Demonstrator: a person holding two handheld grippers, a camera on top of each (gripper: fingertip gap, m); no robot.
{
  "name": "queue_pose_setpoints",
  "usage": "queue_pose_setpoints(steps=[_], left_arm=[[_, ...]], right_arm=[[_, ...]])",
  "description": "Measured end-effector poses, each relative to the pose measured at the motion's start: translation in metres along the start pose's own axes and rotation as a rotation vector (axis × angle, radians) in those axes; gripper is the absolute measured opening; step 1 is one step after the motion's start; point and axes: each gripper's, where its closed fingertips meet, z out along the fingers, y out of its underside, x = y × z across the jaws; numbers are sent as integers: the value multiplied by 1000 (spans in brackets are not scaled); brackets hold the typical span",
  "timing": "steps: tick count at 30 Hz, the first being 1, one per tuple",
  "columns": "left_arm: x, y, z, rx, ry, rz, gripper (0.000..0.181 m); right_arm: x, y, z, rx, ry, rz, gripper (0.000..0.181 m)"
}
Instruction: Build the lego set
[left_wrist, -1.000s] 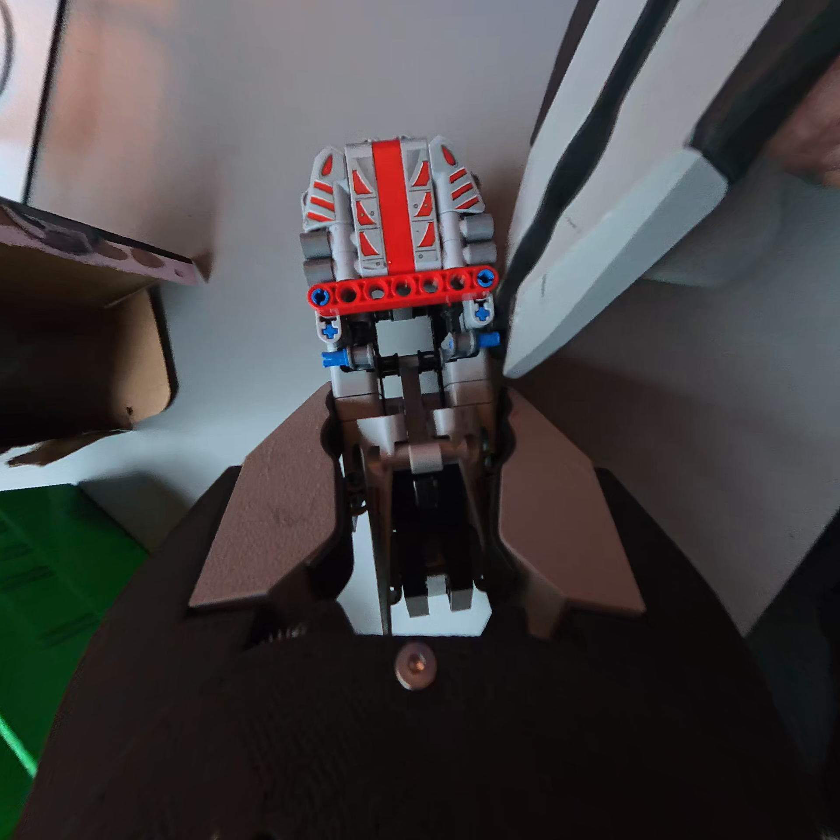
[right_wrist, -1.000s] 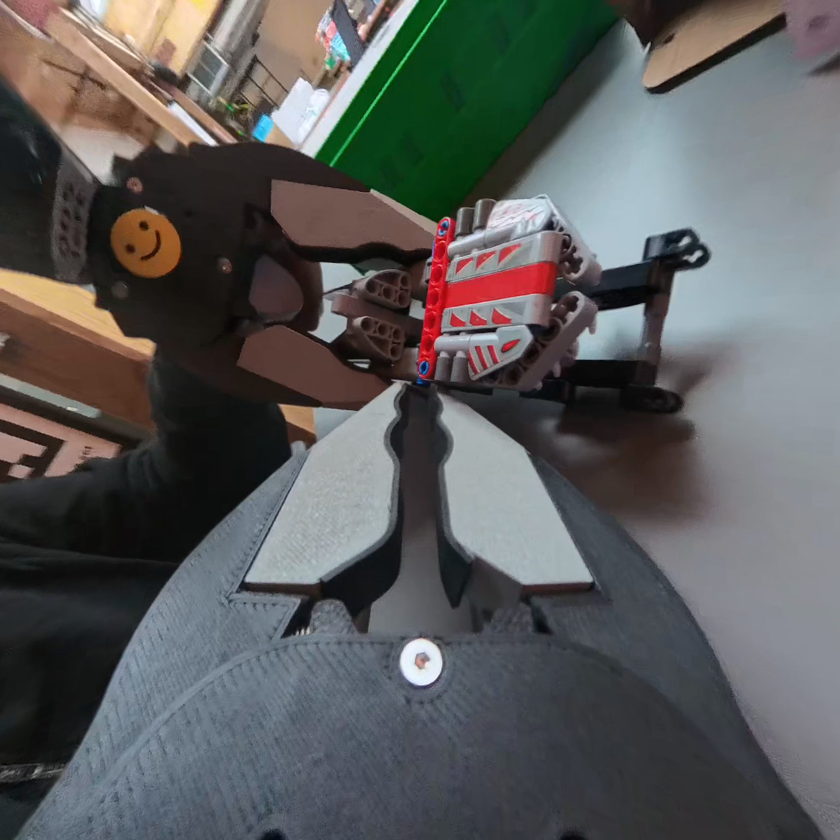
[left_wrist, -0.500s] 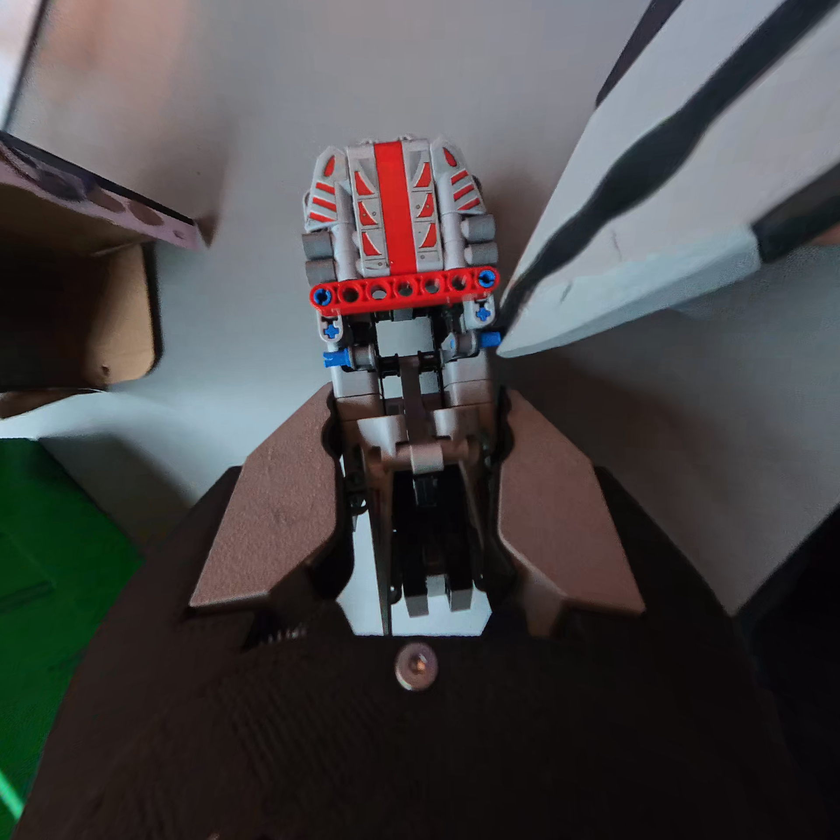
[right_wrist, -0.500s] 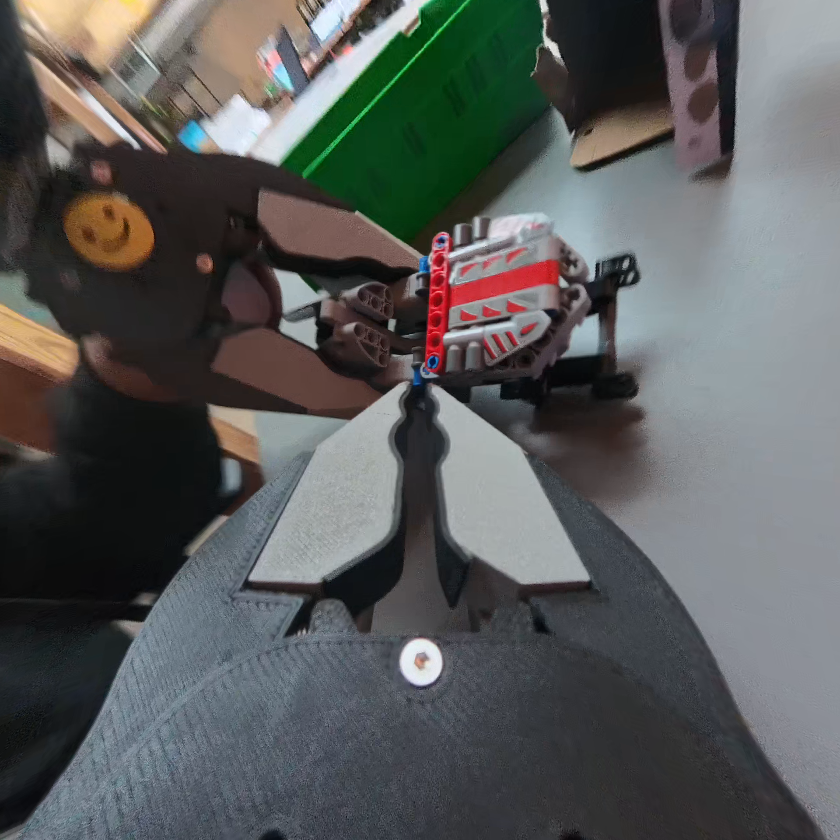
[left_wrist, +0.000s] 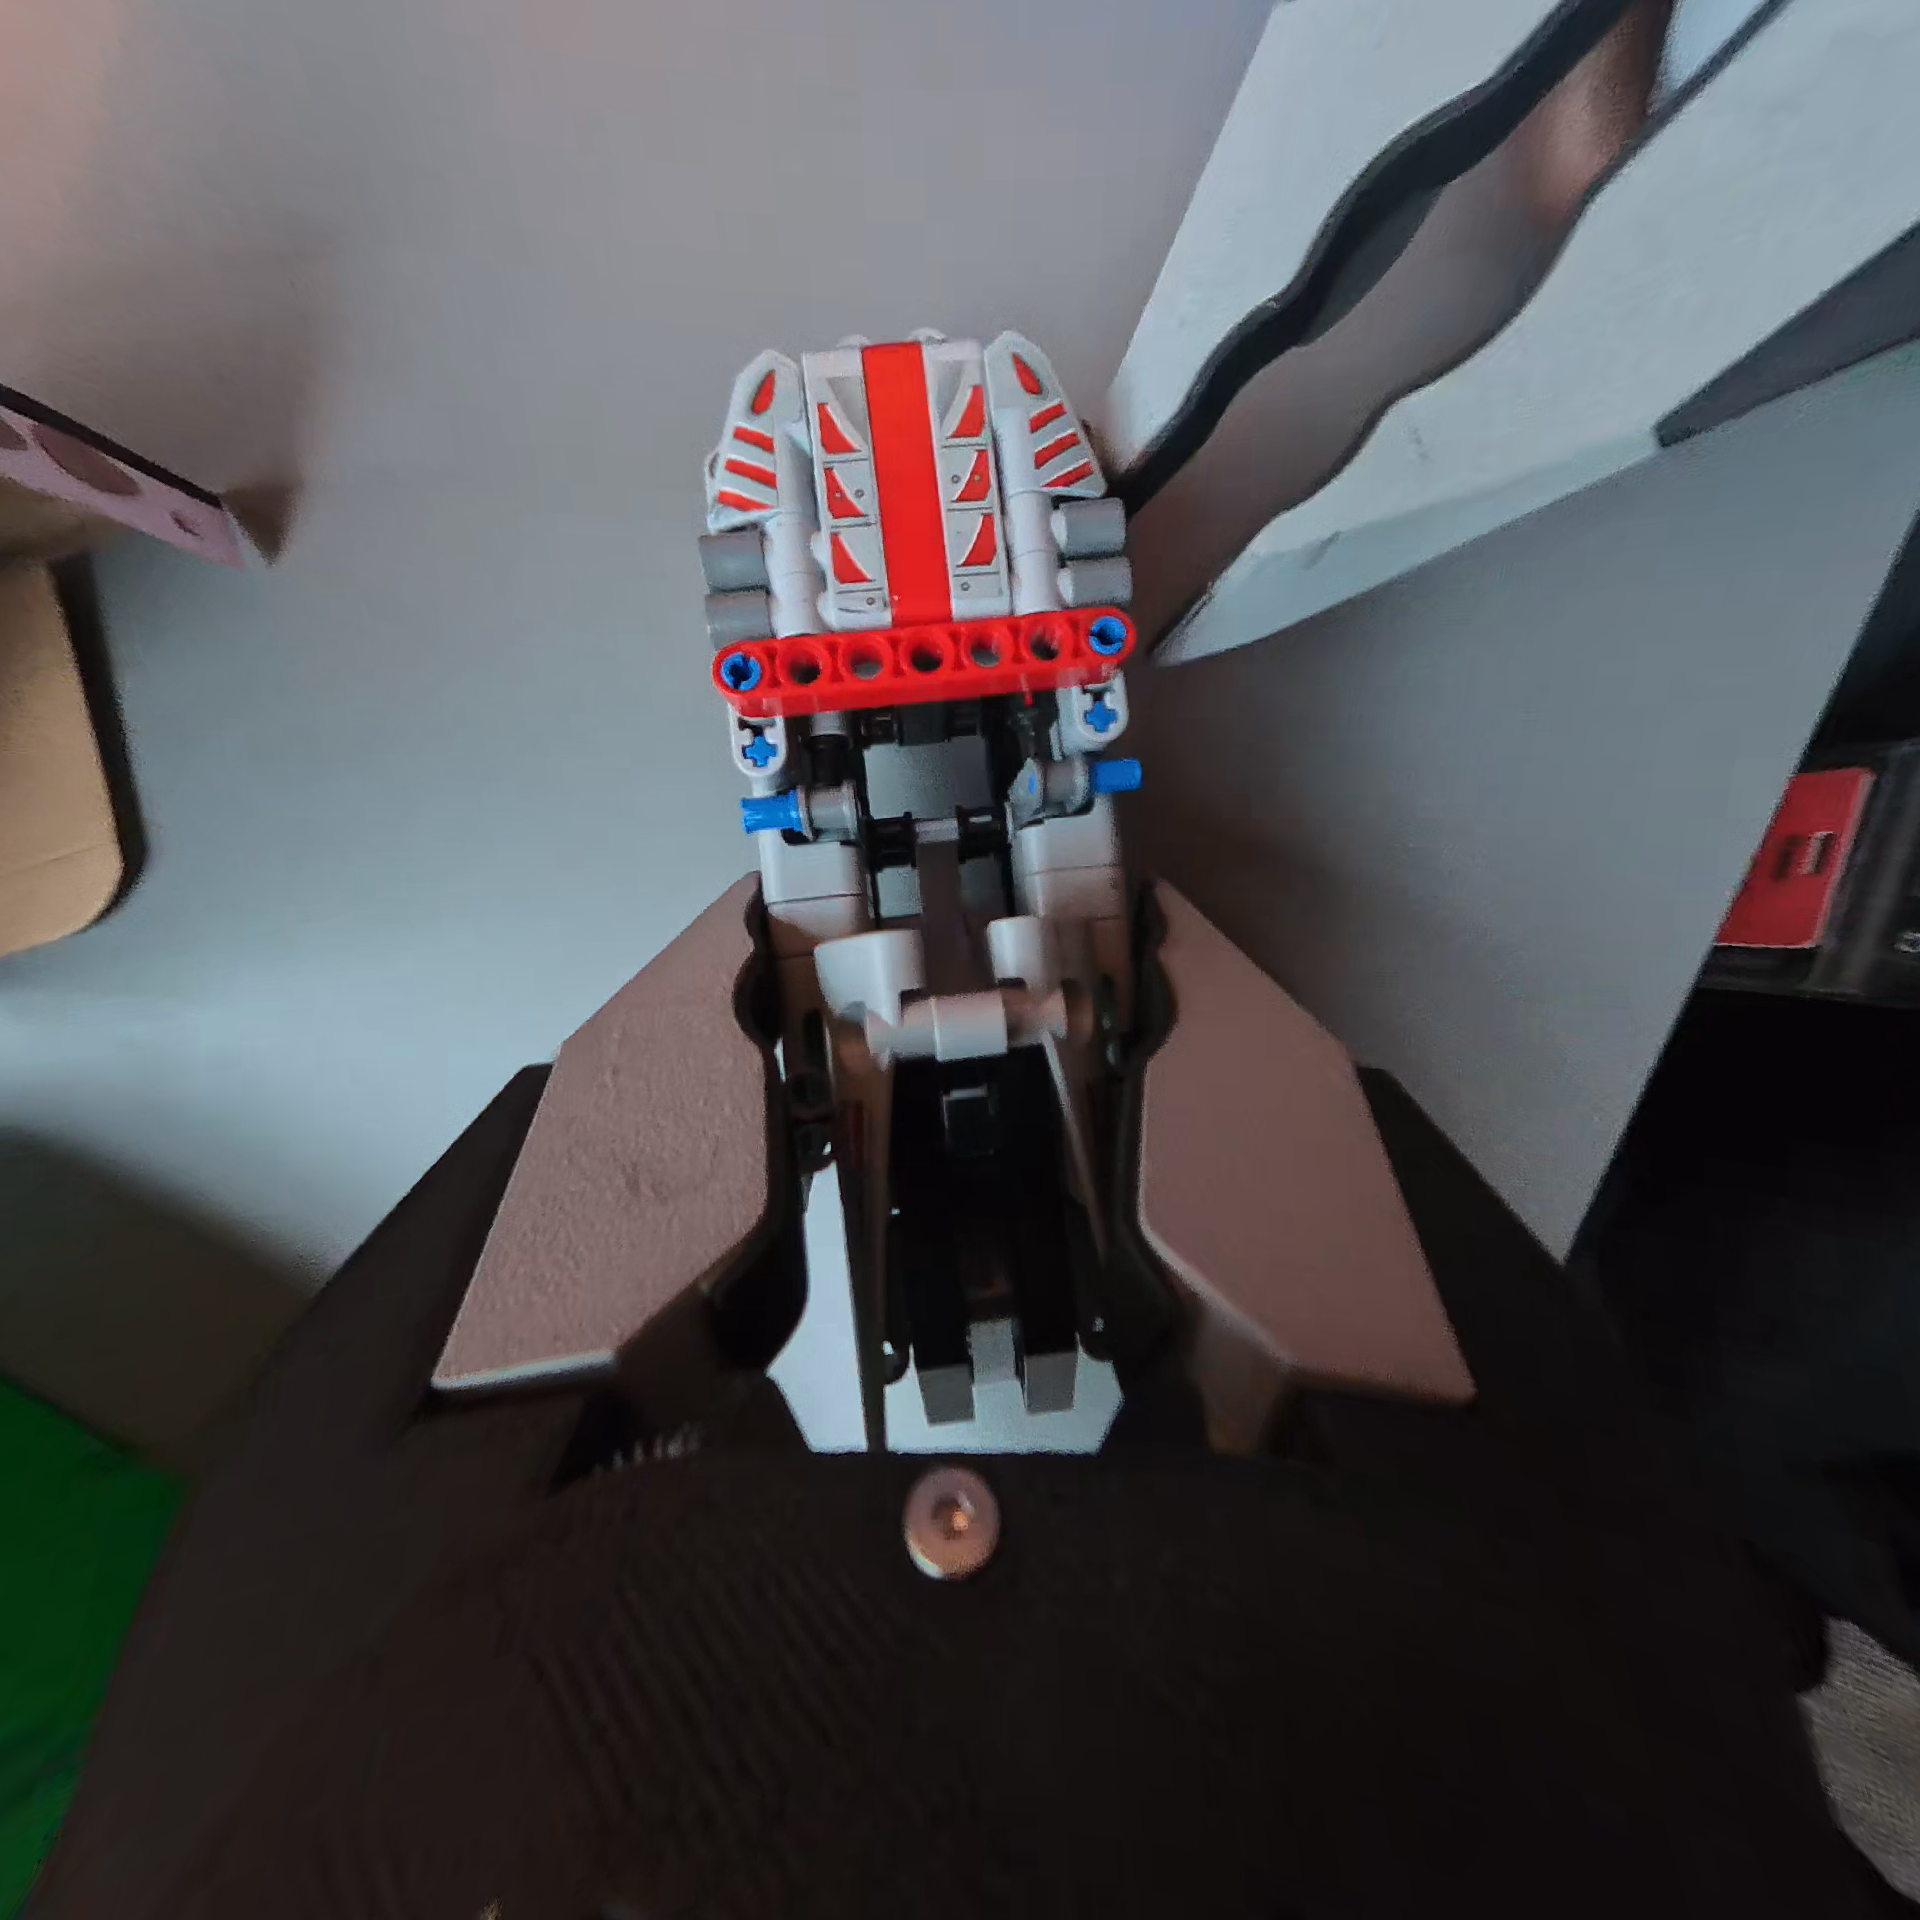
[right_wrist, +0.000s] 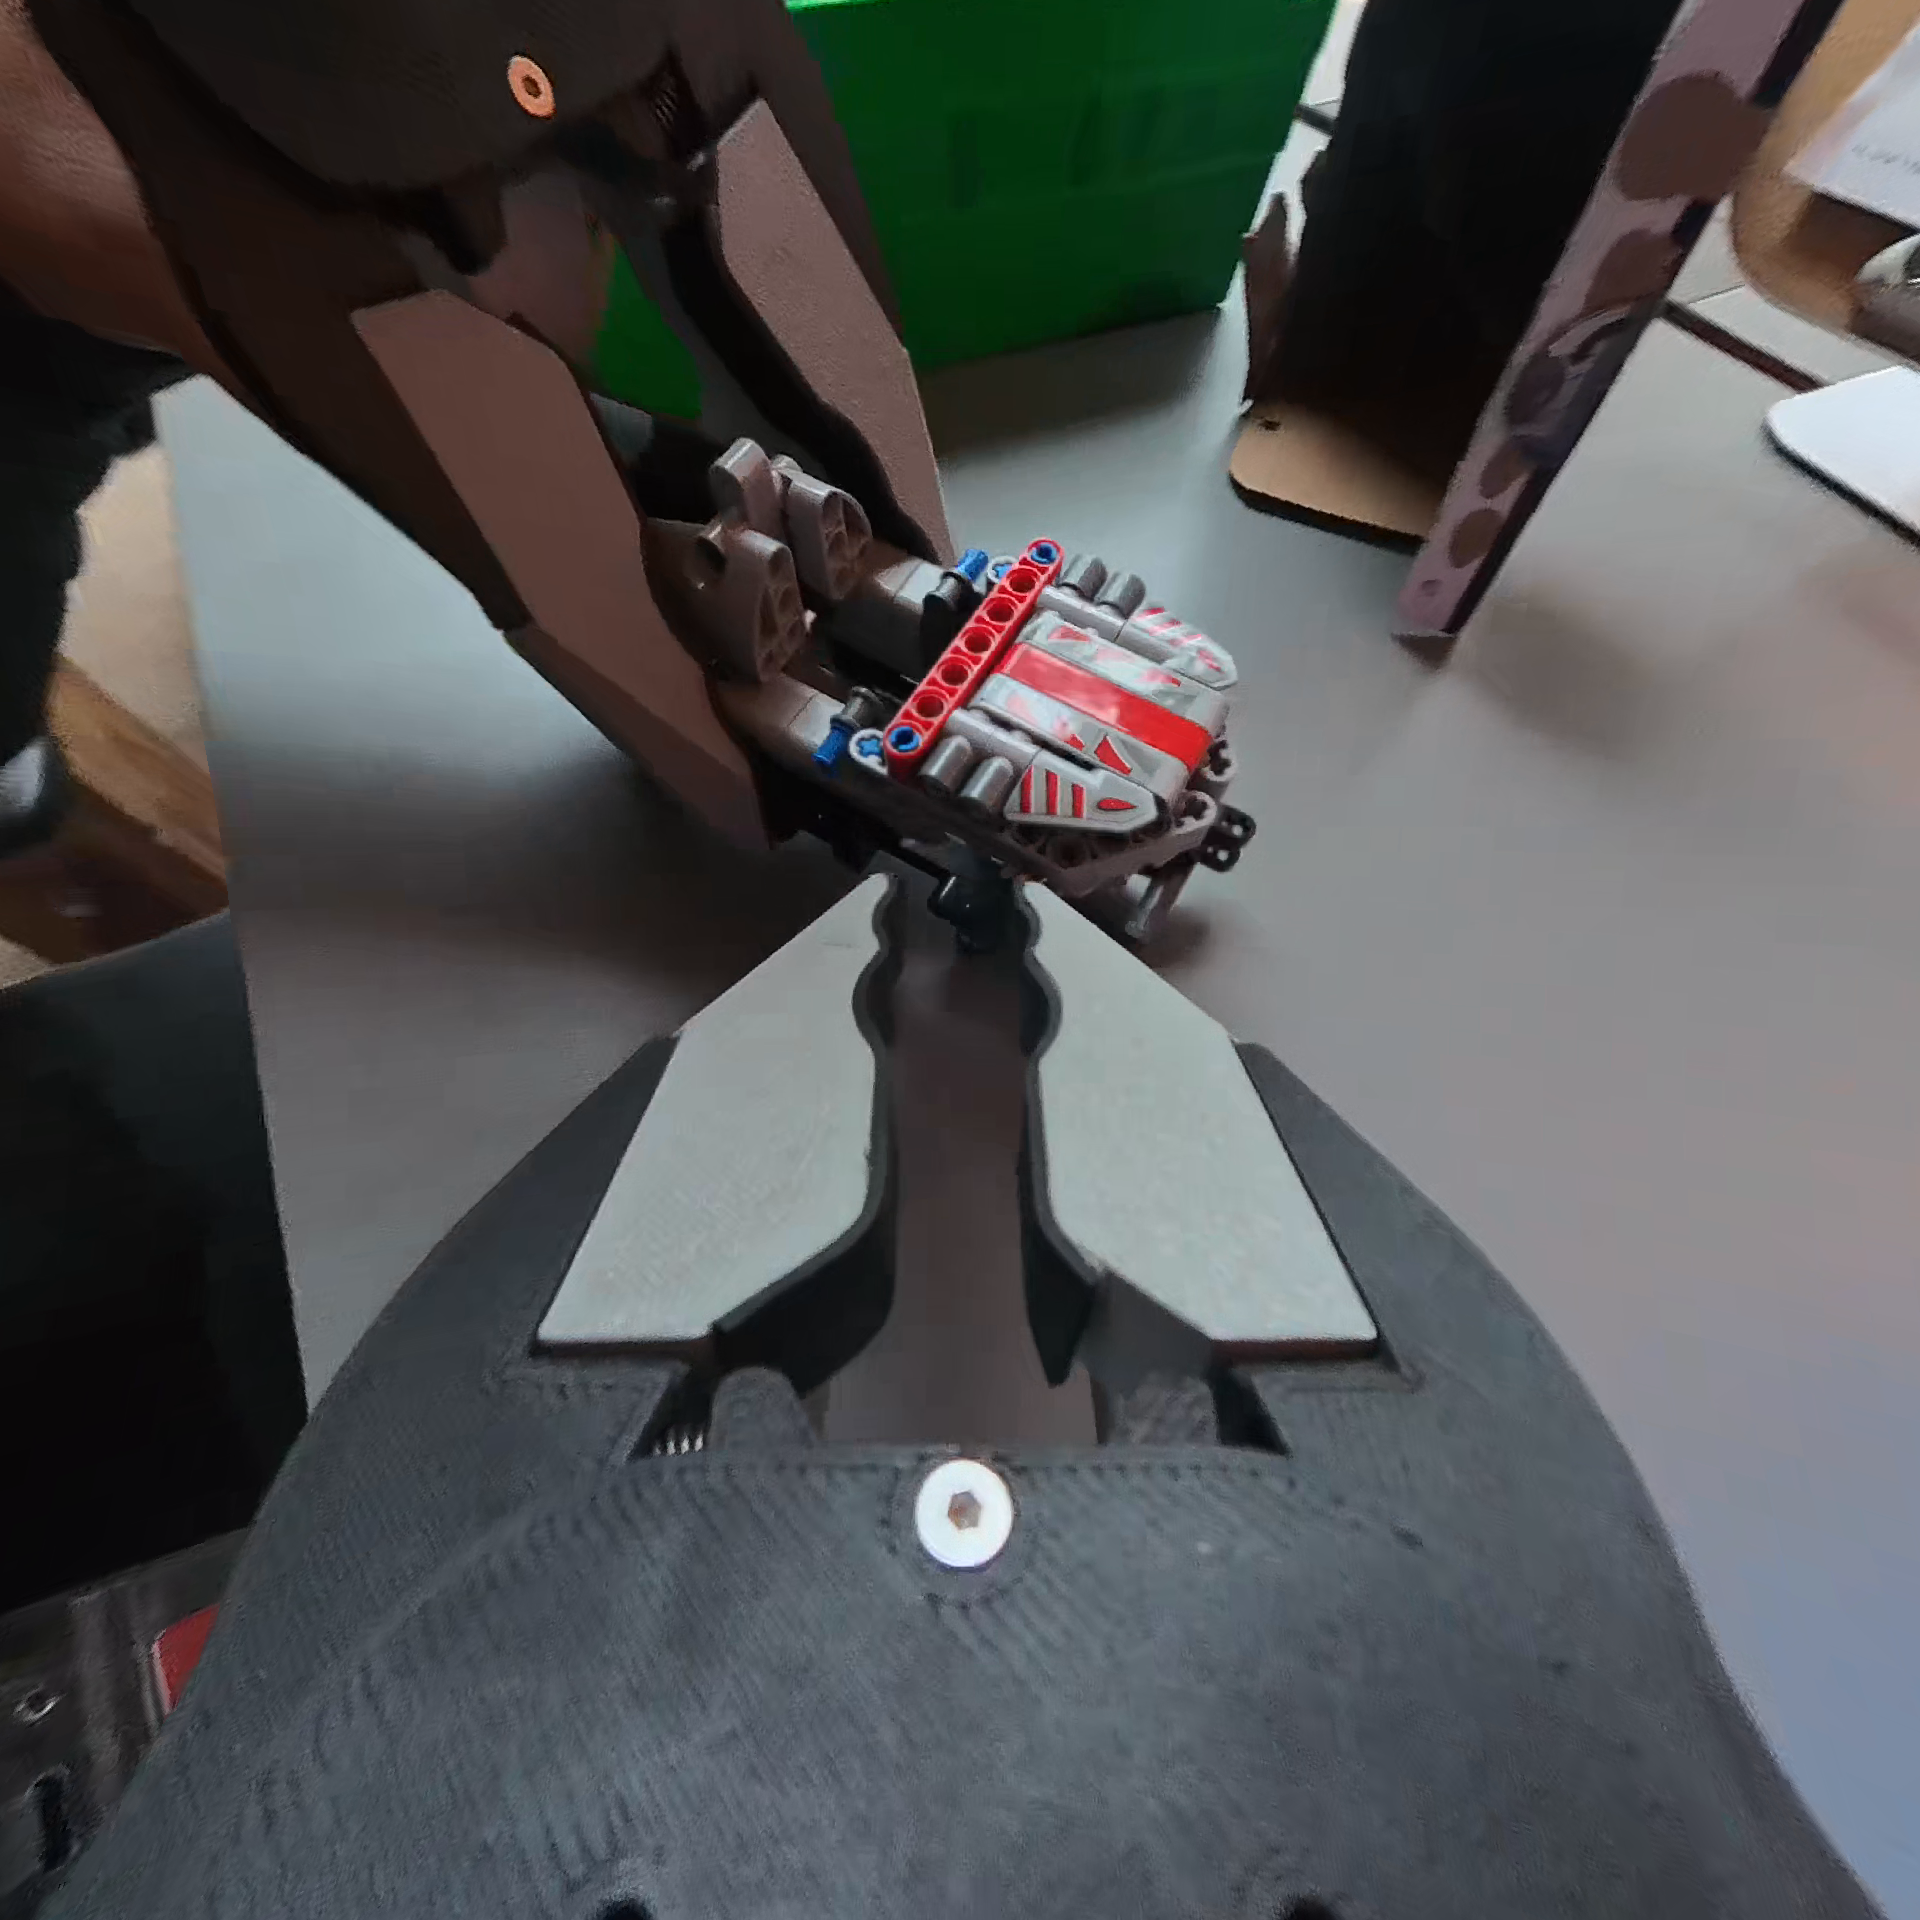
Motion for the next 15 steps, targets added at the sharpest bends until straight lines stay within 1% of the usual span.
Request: queue_pose_setpoints(steps=[3,5,7,9,11,13,15], left_arm=[[-3,0,-2,57,62,-43,67],[-4,-1,-5,92,70,-28,66],[-5,3,-12,95,79,-8,65],[-11,8,-27,109,57,-6,67],[-16,9,-46,150,61,-34,62],[-16,9,-61,195,91,-69,62],[-20,11,-67,216,95,-97,60]], right_arm=[[2,-2,4,17,-39,26,10],[2,-4,5,29,-58,33,5],[3,-5,5,34,-64,36,3],[5,-5,5,39,-54,42,10],[8,-5,5,42,-39,52,26],[8,-5,5,38,-45,49,25],[7,-3,7,24,-50,44,25]])
